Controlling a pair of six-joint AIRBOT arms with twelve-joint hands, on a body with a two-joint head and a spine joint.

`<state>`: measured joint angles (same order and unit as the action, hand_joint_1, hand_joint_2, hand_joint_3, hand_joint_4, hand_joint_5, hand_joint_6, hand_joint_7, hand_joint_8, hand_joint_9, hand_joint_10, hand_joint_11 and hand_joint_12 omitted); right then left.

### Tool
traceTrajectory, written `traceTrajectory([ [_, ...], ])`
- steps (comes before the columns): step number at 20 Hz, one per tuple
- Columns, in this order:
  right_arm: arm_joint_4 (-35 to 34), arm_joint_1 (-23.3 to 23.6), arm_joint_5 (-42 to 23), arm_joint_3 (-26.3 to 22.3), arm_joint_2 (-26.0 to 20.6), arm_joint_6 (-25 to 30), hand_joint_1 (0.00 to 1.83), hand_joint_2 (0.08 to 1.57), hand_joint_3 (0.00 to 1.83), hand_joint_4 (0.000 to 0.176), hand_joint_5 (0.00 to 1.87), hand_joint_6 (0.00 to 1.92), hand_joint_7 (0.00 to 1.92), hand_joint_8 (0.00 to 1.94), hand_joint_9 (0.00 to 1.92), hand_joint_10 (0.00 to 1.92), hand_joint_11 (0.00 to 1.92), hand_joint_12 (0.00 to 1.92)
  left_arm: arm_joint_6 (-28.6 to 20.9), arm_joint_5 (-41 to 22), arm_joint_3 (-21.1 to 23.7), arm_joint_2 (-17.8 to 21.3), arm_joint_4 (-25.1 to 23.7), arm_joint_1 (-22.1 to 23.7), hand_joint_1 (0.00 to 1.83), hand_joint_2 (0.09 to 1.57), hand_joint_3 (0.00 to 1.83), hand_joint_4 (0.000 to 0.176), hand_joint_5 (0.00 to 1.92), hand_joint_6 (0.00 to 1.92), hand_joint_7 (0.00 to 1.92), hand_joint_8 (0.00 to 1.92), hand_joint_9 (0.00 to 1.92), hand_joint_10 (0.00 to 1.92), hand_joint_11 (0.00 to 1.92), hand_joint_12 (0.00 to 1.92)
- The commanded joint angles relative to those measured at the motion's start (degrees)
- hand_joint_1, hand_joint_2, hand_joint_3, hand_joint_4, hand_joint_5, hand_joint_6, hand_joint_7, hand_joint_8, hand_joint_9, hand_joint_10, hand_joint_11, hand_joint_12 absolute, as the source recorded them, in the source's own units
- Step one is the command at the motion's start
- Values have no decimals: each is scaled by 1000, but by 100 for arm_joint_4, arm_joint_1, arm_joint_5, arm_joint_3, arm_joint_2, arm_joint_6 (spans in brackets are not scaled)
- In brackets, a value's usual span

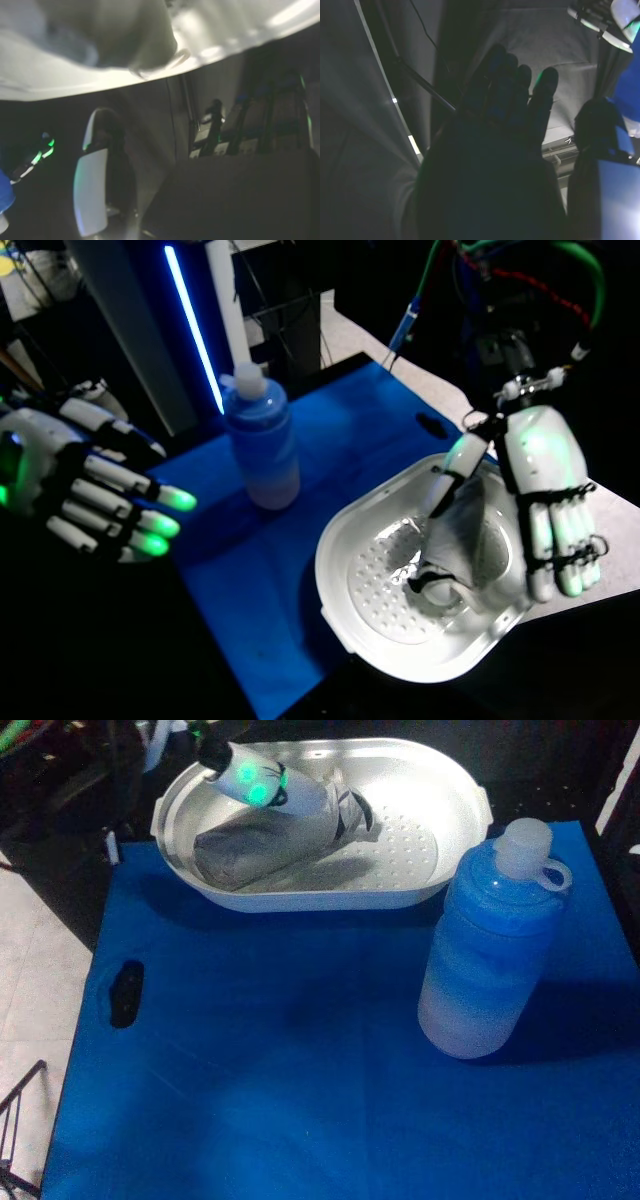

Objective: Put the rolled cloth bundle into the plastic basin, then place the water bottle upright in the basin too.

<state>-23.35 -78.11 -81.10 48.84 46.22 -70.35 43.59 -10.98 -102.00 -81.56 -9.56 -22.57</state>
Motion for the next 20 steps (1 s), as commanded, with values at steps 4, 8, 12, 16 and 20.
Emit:
traceTrajectory([
  [4, 18, 28, -739, 19, -16, 152, 578, 1441, 0, 0, 428, 0, 317, 1, 306, 1, 0, 953, -22, -1261, 888, 903, -121, -72, 332, 887, 0, 176, 0, 0, 0, 0, 0, 0, 0, 0],
  [8, 13, 44, -739, 27, 6, 199, 764, 1279, 0, 23, 181, 1, 216, 1, 264, 2, 0, 871, -30, -2168, 1905, 1867, 138, -637, 339, 867, 0, 176, 0, 0, 0, 0, 0, 0, 0, 0],
  [12, 17, 265, -740, 108, 92, 447, 877, 1099, 0, 167, 64, 0, 103, 0, 133, 0, 0, 641, -81, -3567, 2766, 2594, 823, -1527, 462, 838, 0, 176, 0, 0, 0, 0, 0, 0, 0, 0],
  [16, 113, 496, -740, 126, 199, 450, 864, 1016, 0, 176, 24, 1, 101, 0, 137, 2, 0, 629, -96, -4679, 3400, 3028, 1345, -2393, 545, 851, 2, 176, 0, 0, 0, 0, 0, 0, 0, 0],
  [20, 195, 826, -741, 182, 562, 553, 862, 993, 0, 176, 8, 1, 56, 1, 89, 0, 0, 472, -125, -6130, 4022, 3043, 2398, -3822, 580, 827, 0, 176, 0, 0, 0, 0, 0, 0, 0, 0],
])
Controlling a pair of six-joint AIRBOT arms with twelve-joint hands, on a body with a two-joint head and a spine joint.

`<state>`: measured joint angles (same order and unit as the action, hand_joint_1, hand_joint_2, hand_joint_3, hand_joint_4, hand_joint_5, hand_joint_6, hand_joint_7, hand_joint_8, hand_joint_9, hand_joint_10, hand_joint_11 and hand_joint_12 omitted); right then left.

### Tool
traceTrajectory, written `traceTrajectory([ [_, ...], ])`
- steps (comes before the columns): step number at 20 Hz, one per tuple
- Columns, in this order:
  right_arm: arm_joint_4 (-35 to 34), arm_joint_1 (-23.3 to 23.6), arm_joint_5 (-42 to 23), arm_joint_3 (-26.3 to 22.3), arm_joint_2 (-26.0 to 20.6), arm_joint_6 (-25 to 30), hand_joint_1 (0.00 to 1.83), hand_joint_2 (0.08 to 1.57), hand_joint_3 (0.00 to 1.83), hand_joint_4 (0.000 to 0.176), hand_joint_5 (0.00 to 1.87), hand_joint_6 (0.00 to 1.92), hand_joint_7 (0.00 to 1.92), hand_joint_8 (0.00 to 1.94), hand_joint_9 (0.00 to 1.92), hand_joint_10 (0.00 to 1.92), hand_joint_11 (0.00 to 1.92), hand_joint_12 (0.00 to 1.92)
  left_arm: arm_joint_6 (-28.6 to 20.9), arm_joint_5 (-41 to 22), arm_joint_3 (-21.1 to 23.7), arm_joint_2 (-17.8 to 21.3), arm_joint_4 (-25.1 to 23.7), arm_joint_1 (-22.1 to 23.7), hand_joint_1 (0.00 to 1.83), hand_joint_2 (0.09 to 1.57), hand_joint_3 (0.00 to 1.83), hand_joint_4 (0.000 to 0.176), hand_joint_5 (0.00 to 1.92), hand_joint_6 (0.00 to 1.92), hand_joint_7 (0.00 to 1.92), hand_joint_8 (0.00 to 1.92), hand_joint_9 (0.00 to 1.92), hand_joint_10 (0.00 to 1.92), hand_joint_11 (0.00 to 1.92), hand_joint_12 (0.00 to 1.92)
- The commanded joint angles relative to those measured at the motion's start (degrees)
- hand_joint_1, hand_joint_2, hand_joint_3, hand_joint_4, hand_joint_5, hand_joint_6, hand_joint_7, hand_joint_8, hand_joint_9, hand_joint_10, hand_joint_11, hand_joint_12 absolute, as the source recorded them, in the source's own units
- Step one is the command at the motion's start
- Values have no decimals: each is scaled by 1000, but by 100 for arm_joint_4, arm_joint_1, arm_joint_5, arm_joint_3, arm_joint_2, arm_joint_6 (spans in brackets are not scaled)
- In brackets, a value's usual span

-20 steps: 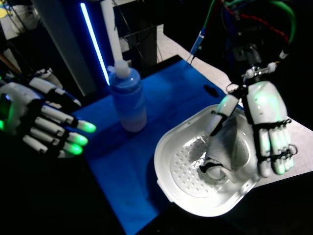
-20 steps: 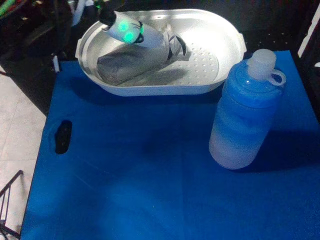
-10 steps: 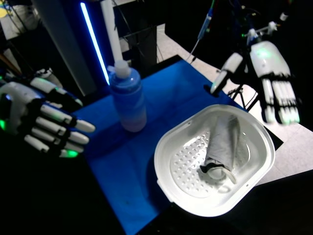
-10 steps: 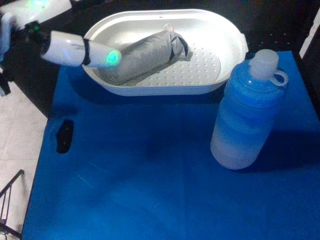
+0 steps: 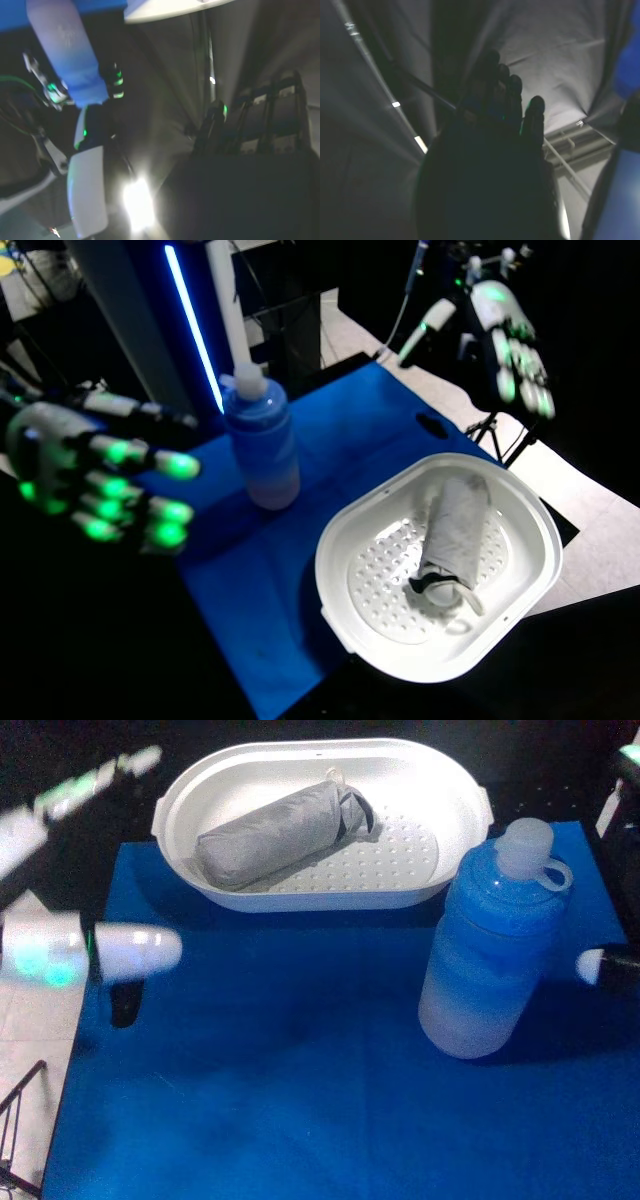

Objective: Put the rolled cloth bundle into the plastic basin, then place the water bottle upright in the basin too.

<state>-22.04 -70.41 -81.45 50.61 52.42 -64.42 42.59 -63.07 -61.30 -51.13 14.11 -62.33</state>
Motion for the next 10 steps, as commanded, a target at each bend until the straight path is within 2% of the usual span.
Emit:
traceTrajectory([
  [1, 116, 84, -707, 95, 38, 366, 859, 984, 0, 176, 9, 1, 52, 0, 77, 0, 0, 457, -100, -1178, 43, -32, 199, -87, 586, 829, 0, 176, 0, 0, 0, 0, 0, 0, 0, 0],
  [2, 185, 97, -707, 254, 183, 845, 844, 974, 0, 176, 2, 0, 55, 1, 82, 2, 0, 476, -266, -1389, 110, -54, 274, -302, 560, 853, 9, 176, 0, 0, 0, 0, 0, 0, 0, 0],
  [3, 183, 100, -707, 301, 249, 960, 837, 976, 0, 176, 0, 0, 67, 2, 82, 1, 0, 518, -330, -1476, 157, -59, 290, -390, 557, 865, 13, 176, 0, 0, 0, 0, 0, 0, 0, 0],
  [5, 179, 126, -707, 293, 341, 972, 819, 980, 4, 176, 0, 0, 100, 3, 78, 1, 0, 561, -331, -1556, 243, -93, 314, -476, 514, 872, 9, 160, 0, 0, 0, 0, 0, 0, 0, 0],
  [6, 180, 138, -708, 287, 405, 1009, 838, 977, 2, 176, 1, 1, 99, 2, 81, 2, 0, 563, -331, -1599, 274, -113, 348, -546, 501, 869, 6, 161, 0, 0, 0, 0, 0, 0, 0, 0],
  [9, 183, 264, -710, 286, 656, 1139, 855, 944, 0, 176, 0, 0, 72, 0, 80, 1, 0, 602, -339, -1780, 372, -143, 522, -751, 532, 897, 12, 145, 0, 0, 0, 0, 0, 0, 0, 0],
  [10, 183, 293, -711, 286, 711, 1163, 859, 937, 0, 176, 2, 1, 63, 0, 80, 1, 0, 599, -358, -1813, 374, -155, 550, -782, 541, 902, 11, 145, 0, 0, 0, 0, 0, 0, 0, 0],
])
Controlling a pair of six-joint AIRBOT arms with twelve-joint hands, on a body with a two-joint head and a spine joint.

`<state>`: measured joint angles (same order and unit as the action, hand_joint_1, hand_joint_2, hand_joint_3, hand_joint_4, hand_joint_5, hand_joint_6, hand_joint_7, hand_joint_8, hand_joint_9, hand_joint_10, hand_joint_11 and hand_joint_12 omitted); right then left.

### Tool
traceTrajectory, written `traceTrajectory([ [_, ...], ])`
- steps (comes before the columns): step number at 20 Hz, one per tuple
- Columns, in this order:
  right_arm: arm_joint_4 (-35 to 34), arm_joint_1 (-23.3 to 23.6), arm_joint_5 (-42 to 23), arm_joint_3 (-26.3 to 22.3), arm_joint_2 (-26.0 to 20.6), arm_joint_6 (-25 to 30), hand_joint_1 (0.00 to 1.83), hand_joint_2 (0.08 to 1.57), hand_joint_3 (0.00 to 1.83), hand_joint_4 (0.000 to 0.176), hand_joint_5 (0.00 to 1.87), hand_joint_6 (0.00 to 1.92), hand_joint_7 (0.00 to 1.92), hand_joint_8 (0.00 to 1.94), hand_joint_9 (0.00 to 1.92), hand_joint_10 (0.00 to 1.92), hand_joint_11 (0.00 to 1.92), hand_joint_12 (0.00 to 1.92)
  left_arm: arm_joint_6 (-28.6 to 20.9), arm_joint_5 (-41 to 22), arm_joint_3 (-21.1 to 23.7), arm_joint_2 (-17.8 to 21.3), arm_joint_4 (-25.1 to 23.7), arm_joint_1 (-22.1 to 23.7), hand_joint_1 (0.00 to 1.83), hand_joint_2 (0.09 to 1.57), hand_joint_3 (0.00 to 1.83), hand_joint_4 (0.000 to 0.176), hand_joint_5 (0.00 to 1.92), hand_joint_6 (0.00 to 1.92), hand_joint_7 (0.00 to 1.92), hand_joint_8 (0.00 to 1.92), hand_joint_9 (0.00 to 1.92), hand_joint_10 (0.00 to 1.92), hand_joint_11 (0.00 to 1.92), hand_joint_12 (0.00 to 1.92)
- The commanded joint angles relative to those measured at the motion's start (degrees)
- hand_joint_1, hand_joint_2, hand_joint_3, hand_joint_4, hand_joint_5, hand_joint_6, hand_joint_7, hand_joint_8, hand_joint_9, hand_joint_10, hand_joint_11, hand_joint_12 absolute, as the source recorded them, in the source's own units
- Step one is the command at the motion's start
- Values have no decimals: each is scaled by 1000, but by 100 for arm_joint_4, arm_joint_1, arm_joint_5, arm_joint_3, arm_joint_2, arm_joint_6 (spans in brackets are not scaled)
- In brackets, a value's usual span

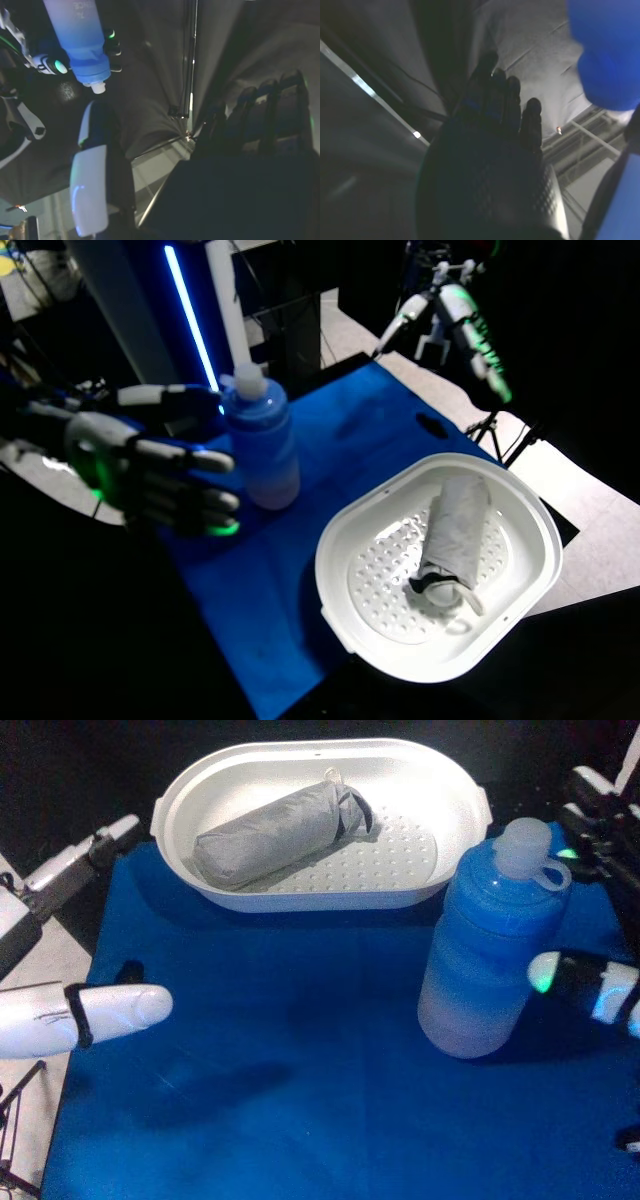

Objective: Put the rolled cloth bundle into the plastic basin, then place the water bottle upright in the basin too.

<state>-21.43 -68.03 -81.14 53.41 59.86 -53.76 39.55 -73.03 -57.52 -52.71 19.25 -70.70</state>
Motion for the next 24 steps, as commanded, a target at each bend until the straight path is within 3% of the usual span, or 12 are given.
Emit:
traceTrajectory([
  [1, 124, 76, -742, 6, 21, 104, 859, 938, 0, 176, 0, 0, 60, 0, 84, 2, 0, 599, -62, -829, -5, -12, 55, 43, 538, 897, 7, 154, 0, 0, 0, 0, 0, 0, 0, 0],
  [2, 129, 98, -744, 7, 119, 126, 863, 941, 1, 176, 0, 0, 44, 0, 60, 1, 0, 559, -62, -824, -14, -34, 83, 39, 556, 888, 2, 174, 0, 0, 0, 0, 0, 0, 0, 0],
  [3, 129, 110, -745, 7, 181, 147, 867, 936, 0, 176, 0, 0, 50, 1, 62, 1, 0, 581, -62, -809, -25, -46, 89, 38, 571, 882, 0, 176, 0, 0, 0, 0, 0, 0, 0, 0],
  [8, 129, 170, -745, 55, 427, 196, 912, 909, 0, 176, 0, 0, 84, 2, 93, 5, 0, 734, -82, -794, -38, -81, 99, 39, 507, 876, 0, 176, 0, 0, 0, 0, 0, 0, 0, 0],
  [11, 129, 183, -744, 132, 546, 295, 910, 896, 0, 176, 11, 2, 122, 5, 122, 9, 0, 808, -94, -882, -37, -34, 92, 39, 614, 857, 0, 176, 0, 0, 0, 0, 0, 0, 0, 0],
  [14, 143, 240, -741, 181, 617, 304, 931, 906, 3, 176, 23, 3, 141, 7, 133, 9, 0, 820, -93, -959, -7, 49, 20, 42, 681, 851, 0, 176, 0, 0, 0, 0, 0, 0, 0, 0],
  [17, 227, 353, -690, 287, 637, 304, 929, 913, 4, 176, 19, 0, 153, 6, 141, 8, 0, 829, -94, -996, 14, 48, -6, 49, 603, 812, 0, 176, 0, 0, 0, 0, 0, 0, 0, 0],
  [24, 306, 635, -423, 489, 763, 304, 894, 911, 3, 176, 33, 0, 145, 0, 113, 0, 0, 742, -118, -993, 25, 39, -2, 47, 605, 813, 0, 176, 0, 0, 0, 0, 0, 0, 0, 0],
])
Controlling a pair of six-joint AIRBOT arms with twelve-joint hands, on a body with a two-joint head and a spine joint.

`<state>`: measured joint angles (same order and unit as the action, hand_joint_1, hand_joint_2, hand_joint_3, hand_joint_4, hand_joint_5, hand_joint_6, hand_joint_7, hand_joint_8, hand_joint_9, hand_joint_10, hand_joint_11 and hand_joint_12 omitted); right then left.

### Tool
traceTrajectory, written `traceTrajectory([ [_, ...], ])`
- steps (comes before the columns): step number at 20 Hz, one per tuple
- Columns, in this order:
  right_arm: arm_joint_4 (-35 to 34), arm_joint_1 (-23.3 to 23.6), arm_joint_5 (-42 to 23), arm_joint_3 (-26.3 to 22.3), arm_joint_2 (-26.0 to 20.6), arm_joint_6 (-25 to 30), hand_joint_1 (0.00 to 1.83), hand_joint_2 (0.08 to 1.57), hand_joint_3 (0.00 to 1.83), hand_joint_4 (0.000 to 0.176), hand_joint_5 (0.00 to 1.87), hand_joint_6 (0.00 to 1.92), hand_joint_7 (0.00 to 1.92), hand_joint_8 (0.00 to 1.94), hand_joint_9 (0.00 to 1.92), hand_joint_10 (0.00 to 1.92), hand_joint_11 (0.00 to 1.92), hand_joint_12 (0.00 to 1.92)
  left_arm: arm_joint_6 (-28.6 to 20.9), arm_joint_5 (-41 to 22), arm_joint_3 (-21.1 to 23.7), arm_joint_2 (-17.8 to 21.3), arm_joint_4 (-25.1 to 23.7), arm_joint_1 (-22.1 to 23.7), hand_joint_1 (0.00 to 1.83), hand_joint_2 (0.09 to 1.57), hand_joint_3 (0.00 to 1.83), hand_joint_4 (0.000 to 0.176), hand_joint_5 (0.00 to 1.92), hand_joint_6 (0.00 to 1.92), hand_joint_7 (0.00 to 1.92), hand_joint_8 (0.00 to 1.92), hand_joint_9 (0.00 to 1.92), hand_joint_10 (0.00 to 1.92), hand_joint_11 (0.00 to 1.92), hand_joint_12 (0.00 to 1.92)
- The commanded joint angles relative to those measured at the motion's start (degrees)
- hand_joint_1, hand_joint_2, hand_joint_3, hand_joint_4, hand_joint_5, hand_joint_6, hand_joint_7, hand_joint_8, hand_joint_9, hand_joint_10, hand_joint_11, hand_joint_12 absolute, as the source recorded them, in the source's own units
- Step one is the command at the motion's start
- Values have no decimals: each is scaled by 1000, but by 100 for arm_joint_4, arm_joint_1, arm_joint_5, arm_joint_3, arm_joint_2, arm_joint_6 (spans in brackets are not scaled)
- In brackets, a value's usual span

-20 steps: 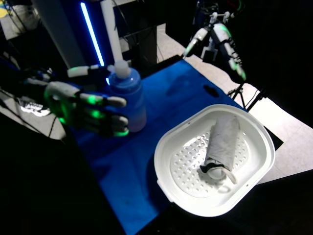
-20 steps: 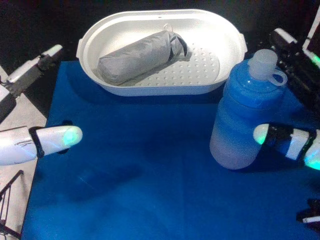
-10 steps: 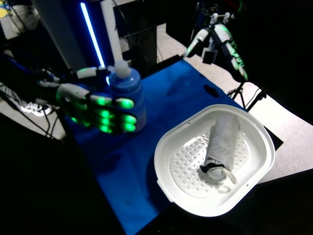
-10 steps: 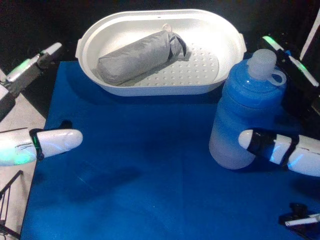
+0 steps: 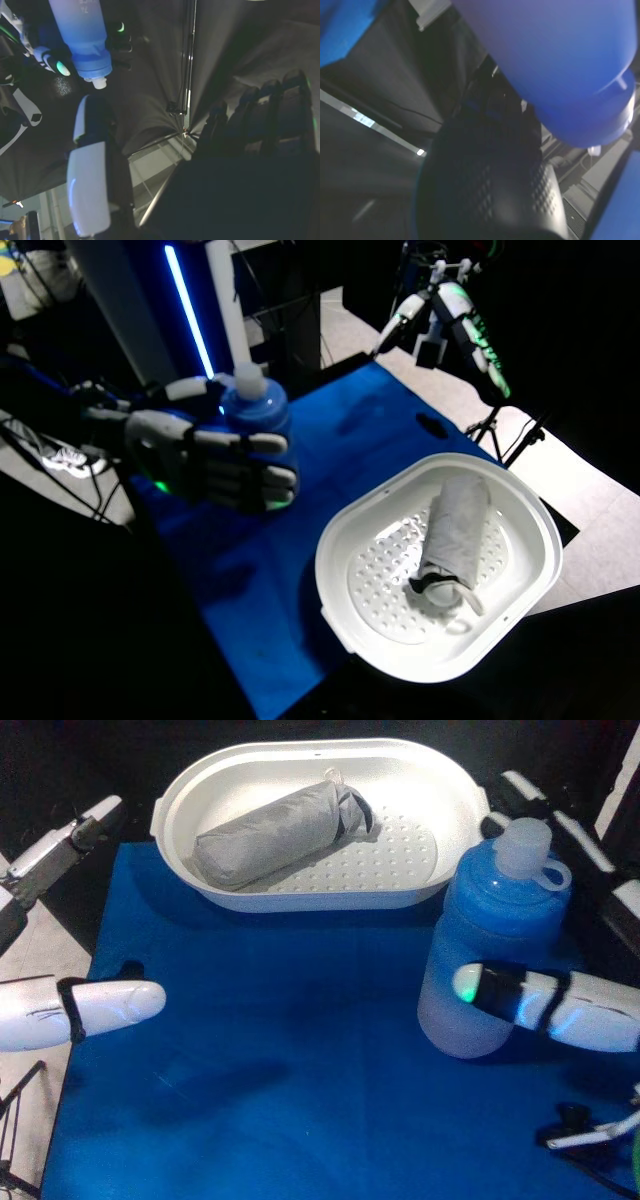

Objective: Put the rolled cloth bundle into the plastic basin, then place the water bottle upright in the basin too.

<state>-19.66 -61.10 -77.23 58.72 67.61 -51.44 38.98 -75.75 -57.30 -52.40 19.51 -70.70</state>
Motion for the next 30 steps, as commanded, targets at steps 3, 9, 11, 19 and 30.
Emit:
traceTrajectory([
  [3, 190, 118, -578, 94, 104, 72, 935, 914, 0, 176, 56, 2, 150, 1, 118, 3, 0, 724, -79, -716, 4, 3, -24, 41, 614, 818, 0, 176, 0, 0, 0, 0, 0, 0, 0, 0],
  [9, 206, 216, -455, 188, 245, 72, 951, 942, 2, 176, 141, 9, 222, 12, 192, 15, 0, 809, -81, -710, 0, -12, -4, 41, 634, 835, 7, 176, 0, 0, 0, 0, 0, 0, 0, 0],
  [11, 209, 216, -455, 193, 240, 72, 926, 975, 1, 172, 240, 4, 344, 6, 301, 17, 37, 915, -82, -712, 4, -14, 5, 37, 629, 836, 6, 176, 0, 0, 0, 0, 0, 0, 0, 0],
  [19, 272, 216, -453, 202, 63, 104, 1081, 1185, 1, 0, 856, 1176, 1087, 888, 931, 1367, 769, 1759, -119, -721, 12, -54, 35, 3, 634, 834, 2, 176, 0, 0, 0, 0, 0, 0, 0, 0],
  [30, 873, 1018, -453, 471, -501, 101, 1152, 1113, 0, 0, 992, 946, 1097, 1838, 1262, 1921, 1293, 1921, -151, -679, 12, -105, 55, -29, 610, 876, 8, 176, 0, 0, 0, 0, 0, 0, 0, 0],
])
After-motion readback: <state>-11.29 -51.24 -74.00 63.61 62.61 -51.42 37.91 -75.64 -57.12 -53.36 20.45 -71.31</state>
